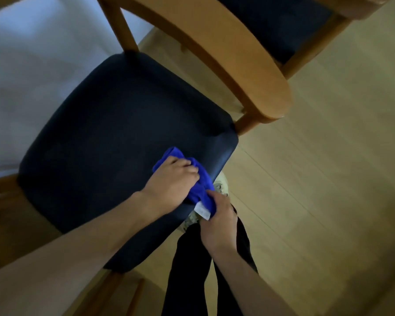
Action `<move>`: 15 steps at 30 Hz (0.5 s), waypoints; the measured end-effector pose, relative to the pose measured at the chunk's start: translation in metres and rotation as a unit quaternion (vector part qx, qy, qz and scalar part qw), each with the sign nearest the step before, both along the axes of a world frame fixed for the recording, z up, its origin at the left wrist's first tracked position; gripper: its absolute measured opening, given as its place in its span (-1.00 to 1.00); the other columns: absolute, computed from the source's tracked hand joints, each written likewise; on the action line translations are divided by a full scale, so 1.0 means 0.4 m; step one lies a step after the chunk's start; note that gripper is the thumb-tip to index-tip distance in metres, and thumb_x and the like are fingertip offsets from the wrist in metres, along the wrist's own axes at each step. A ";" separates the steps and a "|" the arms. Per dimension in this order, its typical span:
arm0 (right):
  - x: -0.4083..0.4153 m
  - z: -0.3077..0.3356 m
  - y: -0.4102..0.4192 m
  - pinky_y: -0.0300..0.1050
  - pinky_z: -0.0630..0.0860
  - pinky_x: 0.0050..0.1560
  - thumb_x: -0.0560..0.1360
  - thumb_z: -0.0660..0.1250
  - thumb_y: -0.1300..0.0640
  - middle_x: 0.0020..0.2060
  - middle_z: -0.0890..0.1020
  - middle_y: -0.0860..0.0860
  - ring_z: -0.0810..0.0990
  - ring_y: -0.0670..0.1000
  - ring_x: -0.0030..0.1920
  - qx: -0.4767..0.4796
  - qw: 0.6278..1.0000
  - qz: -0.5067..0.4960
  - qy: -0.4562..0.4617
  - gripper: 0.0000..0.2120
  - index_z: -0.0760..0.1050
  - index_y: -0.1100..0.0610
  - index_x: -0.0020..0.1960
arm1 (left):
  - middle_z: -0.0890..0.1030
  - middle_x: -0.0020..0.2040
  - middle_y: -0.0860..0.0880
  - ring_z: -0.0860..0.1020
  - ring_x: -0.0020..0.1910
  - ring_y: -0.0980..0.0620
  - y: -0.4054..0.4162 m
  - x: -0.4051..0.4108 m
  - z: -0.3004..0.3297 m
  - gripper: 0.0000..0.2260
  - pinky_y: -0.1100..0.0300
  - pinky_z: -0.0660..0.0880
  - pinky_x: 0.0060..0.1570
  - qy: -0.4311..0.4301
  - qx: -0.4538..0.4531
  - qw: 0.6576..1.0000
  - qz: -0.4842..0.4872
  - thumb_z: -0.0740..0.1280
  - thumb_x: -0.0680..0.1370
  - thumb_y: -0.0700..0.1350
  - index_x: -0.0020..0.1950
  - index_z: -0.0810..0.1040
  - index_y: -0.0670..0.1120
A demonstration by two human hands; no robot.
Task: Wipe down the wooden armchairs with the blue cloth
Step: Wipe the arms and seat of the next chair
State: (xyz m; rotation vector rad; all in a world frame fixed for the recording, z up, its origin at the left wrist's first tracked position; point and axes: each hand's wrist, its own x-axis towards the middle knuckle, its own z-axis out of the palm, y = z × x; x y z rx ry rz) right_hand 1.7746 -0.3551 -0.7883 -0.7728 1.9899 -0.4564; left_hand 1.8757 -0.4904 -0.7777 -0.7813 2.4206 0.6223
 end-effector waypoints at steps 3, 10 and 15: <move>-0.020 0.017 0.025 -0.51 0.35 0.07 0.41 0.32 0.38 0.11 0.60 -0.10 0.54 -0.07 0.13 0.009 0.998 0.059 -0.018 -0.51 0.53 0.01 0.27 | 0.47 0.33 0.05 0.34 0.37 0.01 0.040 0.046 0.018 -0.61 0.05 0.22 0.34 -0.026 0.029 0.999 -0.030 0.17 0.52 -0.22 0.34 0.43 -0.03; -0.147 0.030 -0.228 -0.16 0.35 0.30 0.34 0.24 0.47 0.24 0.56 0.07 0.48 0.06 0.26 -0.177 0.970 0.097 0.137 -0.44 0.53 0.16 0.30 | 0.59 0.10 -0.24 0.52 0.11 -0.25 -0.167 -0.071 0.044 -0.54 -0.14 0.40 0.14 0.149 -0.105 0.975 0.124 -0.02 0.45 -0.12 0.12 0.57 -0.25; -0.099 -0.011 -0.303 -0.25 0.21 0.27 0.43 0.26 0.36 0.52 0.19 -0.04 0.25 0.12 0.42 -0.048 0.934 0.257 0.244 -0.24 0.16 -0.05 0.55 | 0.60 0.06 -0.15 0.52 0.08 -0.15 -0.208 -0.064 0.011 -0.74 -0.05 0.40 0.12 0.058 -0.097 0.986 0.122 0.11 0.55 -0.20 0.06 0.57 -0.15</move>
